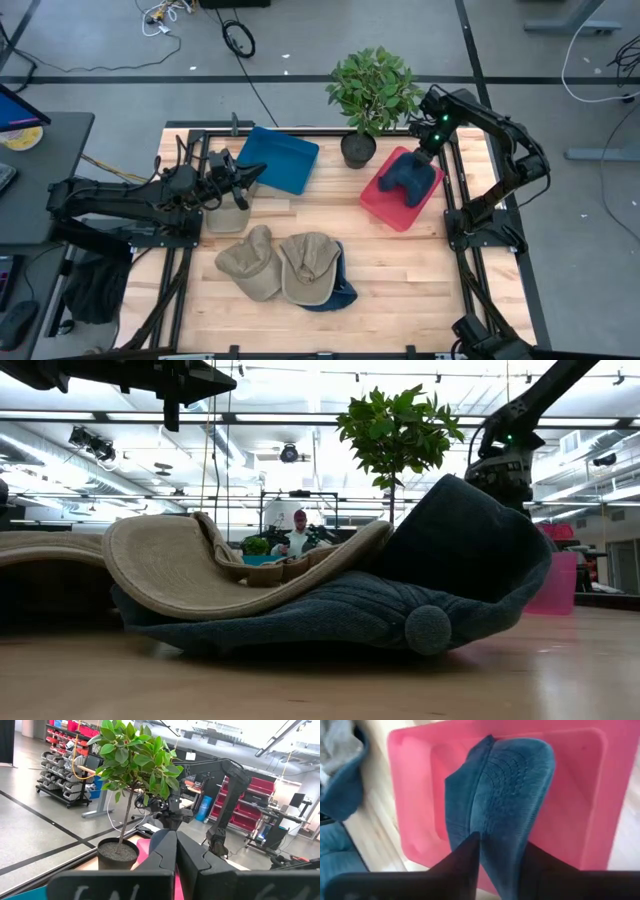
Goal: Pick & Place hat
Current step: Put the right blue cap into the red bin
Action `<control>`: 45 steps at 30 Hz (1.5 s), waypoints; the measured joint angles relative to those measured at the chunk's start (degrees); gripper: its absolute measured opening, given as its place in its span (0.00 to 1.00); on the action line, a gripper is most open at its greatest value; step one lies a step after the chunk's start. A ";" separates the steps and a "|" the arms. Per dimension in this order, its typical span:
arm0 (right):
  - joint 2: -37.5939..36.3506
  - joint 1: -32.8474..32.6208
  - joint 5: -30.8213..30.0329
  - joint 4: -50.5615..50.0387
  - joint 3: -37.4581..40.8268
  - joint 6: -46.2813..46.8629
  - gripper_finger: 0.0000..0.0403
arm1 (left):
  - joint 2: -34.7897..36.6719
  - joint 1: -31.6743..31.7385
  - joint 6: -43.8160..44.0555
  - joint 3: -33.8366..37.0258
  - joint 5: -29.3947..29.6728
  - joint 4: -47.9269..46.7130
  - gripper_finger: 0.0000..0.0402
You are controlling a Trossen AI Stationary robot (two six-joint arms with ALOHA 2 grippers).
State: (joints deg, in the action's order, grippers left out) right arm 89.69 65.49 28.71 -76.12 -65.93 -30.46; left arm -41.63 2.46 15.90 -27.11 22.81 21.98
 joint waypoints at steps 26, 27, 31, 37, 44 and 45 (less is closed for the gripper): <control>-0.52 -0.34 -14.74 -2.29 0.00 2.88 0.87 | 0.00 -0.02 -0.08 0.00 -0.02 0.00 0.02; -0.52 -0.39 -14.73 -2.28 0.00 2.99 0.87 | 0.00 -0.02 -0.07 0.00 -0.02 0.00 0.02; -0.52 -0.47 -14.77 -1.66 -0.01 3.56 0.87 | 0.00 -0.02 -0.07 0.00 -0.02 -0.02 0.02; -0.54 -0.45 -14.75 0.62 -0.02 7.75 0.84 | 0.00 -0.06 -0.04 -0.02 -0.02 -0.56 0.02; -0.56 -0.92 -15.21 1.64 -0.06 10.37 0.78 | 0.00 -0.07 0.37 -0.07 -0.04 -1.34 0.02; -0.66 -1.00 -15.23 1.66 -0.07 10.76 0.77 | 0.00 -0.07 0.39 -0.07 -0.04 -1.36 0.02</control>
State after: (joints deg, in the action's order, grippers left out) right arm 89.03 64.49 13.48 -74.46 -66.00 -19.70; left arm -41.63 2.39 16.29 -27.18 22.76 20.62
